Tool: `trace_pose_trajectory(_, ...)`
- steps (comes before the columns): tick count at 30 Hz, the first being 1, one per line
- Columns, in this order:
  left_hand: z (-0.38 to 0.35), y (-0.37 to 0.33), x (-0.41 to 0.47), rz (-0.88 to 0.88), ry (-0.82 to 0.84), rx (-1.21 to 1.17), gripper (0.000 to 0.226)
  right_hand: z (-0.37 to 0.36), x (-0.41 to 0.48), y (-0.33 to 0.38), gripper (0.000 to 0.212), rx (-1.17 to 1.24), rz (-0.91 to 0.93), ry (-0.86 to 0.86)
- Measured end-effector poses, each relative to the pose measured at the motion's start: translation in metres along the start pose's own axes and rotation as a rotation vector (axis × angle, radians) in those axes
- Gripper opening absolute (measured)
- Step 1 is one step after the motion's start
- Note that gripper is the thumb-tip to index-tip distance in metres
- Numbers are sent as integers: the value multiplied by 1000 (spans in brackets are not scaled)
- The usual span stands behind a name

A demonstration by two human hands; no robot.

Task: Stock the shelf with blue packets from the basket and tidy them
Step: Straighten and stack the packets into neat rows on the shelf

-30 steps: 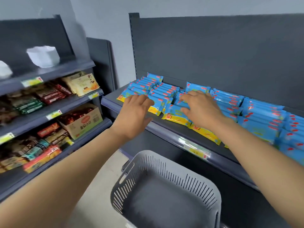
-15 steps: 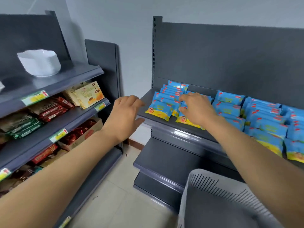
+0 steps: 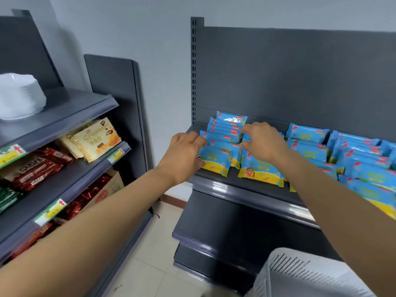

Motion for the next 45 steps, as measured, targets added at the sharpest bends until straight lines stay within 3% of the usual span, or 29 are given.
trace_pose_trajectory(6,-69,31,71,7,166,27,70,-47,65,-33,61,9,-13,145)
trace_pose_trajectory(10,-106,48,94,35,312,2,103,-87,89,-40,76,-58,29,317)
trace_pose_trajectory(18,-144,69,117,28,577,-31,132,-109,113,-46,67,-195,32,397)
trace_pose_trajectory(25,-153,82,135,28,516,-93,126,-105,130,-40,33,-182,56,309)
trace_pose_trajectory(29,-151,93,148,79,456,-257,109,-102,144,-37,31,-185,56,231)
trace_pose_trajectory(31,-149,97,155,79,386,-223,99,-103,152,-38,31,-168,44,210)
trace_pose_trajectory(33,-149,101,159,77,360,-162,89,-101,157,-44,31,-40,-4,248)
trace_pose_trajectory(37,-155,104,163,44,358,-97,81,-89,168,-68,27,566,-229,327)
trace_pose_trajectory(39,-156,104,164,40,354,-81,81,-86,180,-81,39,600,-301,216)
trace_pose_trajectory(42,-157,105,165,28,345,-64,80,-93,195,-88,68,414,-397,175)
trace_pose_trajectory(45,-157,105,167,24,345,-80,78,-105,204,-87,74,420,-434,181)
Point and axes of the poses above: each hand's wrist, its own x-axis towards the middle knuckle, its own z-axis out of the back of the hand, y = z × x, the point moved 4 cm from there along x, towards the middle knuckle, and after that the axes turned 2 degrees about x, right-handed, at the moved point
